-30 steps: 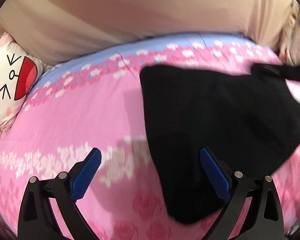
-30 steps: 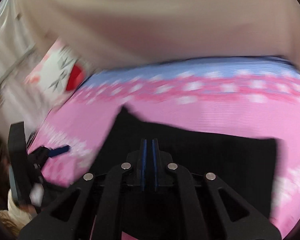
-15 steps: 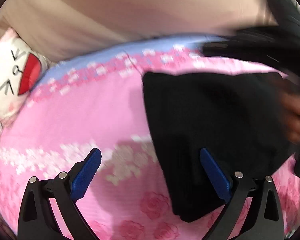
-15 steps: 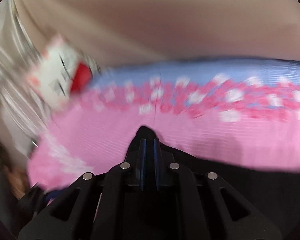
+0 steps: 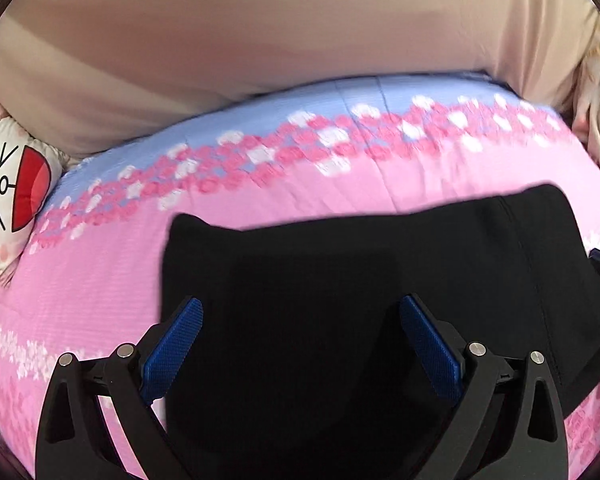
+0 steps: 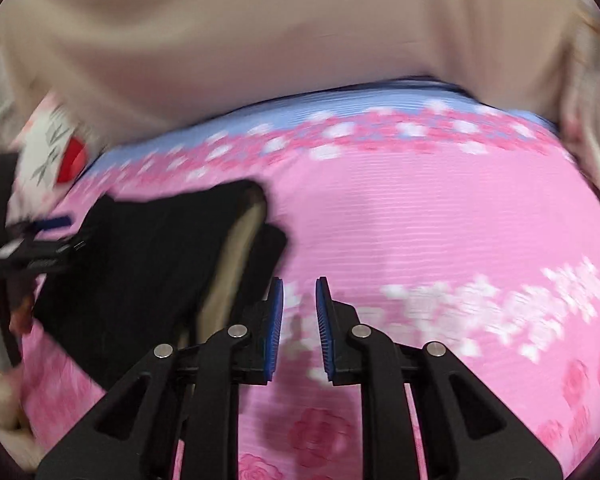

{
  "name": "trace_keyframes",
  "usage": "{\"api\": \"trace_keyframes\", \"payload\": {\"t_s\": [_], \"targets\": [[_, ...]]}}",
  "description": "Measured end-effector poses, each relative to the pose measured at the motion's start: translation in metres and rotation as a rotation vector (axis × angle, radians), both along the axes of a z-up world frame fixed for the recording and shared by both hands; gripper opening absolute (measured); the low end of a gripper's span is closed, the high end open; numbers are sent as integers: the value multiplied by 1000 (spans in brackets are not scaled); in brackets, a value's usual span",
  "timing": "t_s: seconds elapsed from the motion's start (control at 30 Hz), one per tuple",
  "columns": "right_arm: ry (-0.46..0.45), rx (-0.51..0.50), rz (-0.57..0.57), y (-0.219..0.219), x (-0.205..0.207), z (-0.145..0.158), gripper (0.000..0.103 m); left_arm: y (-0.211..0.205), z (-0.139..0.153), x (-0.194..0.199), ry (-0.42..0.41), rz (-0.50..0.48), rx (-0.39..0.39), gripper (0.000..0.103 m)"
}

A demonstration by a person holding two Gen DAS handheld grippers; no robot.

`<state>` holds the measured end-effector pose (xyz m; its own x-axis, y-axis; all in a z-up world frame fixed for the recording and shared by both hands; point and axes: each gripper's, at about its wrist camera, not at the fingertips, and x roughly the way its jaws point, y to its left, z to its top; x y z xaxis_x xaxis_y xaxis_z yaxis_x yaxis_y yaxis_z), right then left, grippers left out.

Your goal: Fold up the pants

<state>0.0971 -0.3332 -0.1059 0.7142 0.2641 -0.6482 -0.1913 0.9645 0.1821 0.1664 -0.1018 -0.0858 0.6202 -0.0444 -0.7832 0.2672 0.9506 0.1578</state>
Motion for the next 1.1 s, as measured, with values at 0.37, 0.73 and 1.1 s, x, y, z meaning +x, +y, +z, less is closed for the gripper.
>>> {"api": "trace_keyframes", "payload": {"t_s": [0.37,0.73,1.1], "targets": [[-32,116,284,19,6,0,20,-24,-5,-9,-2,44,74,98],[211,367,341,8,43,-15,11,-39,-1,-18,26,-26,56,98],[136,448,52,-57,-4,-11,15,-54,-17,-27,-40,-88,118,98]]}}
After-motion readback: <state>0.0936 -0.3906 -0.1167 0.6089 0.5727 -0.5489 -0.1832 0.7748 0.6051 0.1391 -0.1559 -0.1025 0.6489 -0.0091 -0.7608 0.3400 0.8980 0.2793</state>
